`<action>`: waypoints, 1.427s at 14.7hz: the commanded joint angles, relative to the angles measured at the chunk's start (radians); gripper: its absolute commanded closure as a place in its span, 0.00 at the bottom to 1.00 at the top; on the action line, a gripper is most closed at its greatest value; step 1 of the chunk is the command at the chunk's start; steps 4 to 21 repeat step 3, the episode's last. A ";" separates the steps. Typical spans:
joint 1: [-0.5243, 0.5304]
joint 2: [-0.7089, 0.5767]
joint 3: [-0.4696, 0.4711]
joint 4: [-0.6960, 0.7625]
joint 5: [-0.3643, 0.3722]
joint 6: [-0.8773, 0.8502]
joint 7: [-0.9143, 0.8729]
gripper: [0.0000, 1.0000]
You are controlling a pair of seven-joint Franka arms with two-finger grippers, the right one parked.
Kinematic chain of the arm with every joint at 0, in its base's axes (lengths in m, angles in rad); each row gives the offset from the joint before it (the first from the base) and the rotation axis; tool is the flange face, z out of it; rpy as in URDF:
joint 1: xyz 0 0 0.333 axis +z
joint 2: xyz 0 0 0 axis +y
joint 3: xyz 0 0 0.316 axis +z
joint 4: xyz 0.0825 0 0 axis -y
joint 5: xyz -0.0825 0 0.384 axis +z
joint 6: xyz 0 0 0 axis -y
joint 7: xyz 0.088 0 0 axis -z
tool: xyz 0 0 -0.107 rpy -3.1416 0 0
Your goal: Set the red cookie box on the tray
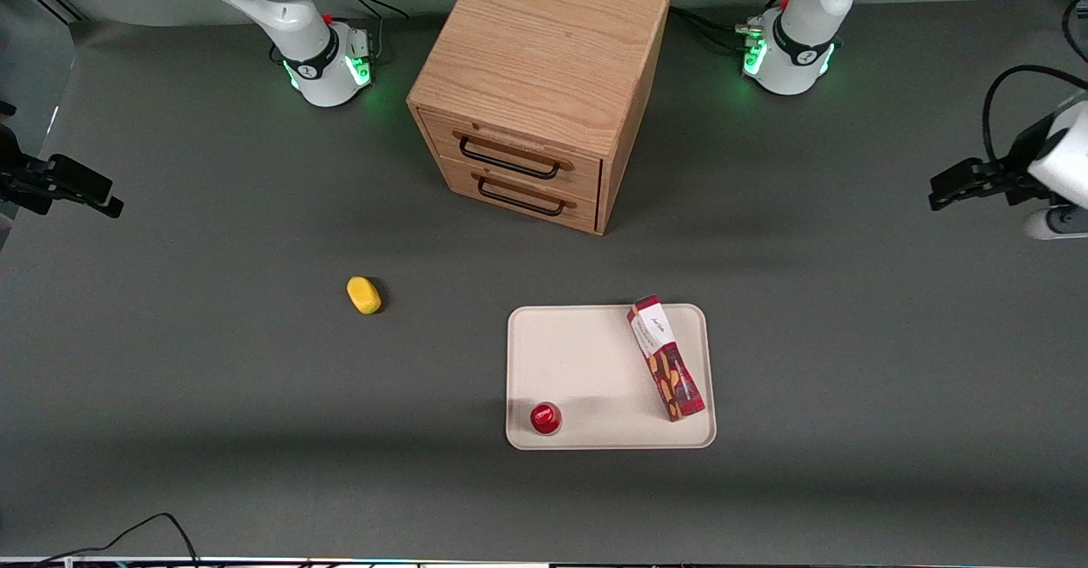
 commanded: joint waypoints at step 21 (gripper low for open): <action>-0.014 -0.032 0.015 -0.023 0.011 0.006 0.014 0.00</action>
